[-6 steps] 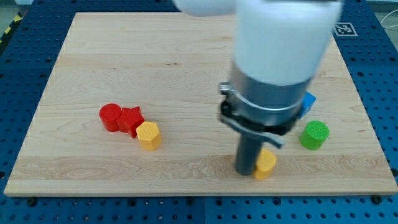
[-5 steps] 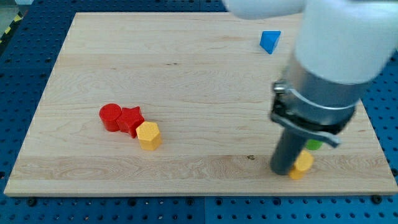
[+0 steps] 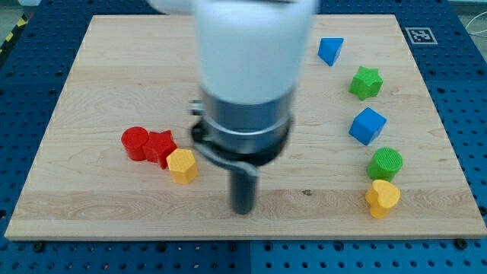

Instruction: Slide the yellow hexagon towards center right

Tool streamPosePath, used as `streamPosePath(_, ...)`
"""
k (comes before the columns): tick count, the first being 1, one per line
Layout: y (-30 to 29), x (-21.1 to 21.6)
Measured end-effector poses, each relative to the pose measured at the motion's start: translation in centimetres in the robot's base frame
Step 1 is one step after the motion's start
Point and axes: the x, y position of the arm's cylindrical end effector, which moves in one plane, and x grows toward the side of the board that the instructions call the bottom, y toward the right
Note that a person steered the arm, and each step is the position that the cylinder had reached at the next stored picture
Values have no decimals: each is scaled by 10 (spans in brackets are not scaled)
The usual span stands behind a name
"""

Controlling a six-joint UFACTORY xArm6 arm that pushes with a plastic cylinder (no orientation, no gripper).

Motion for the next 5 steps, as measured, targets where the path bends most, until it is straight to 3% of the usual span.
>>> streamPosePath(2, -62, -1)
streamPosePath(5, -64, -32)
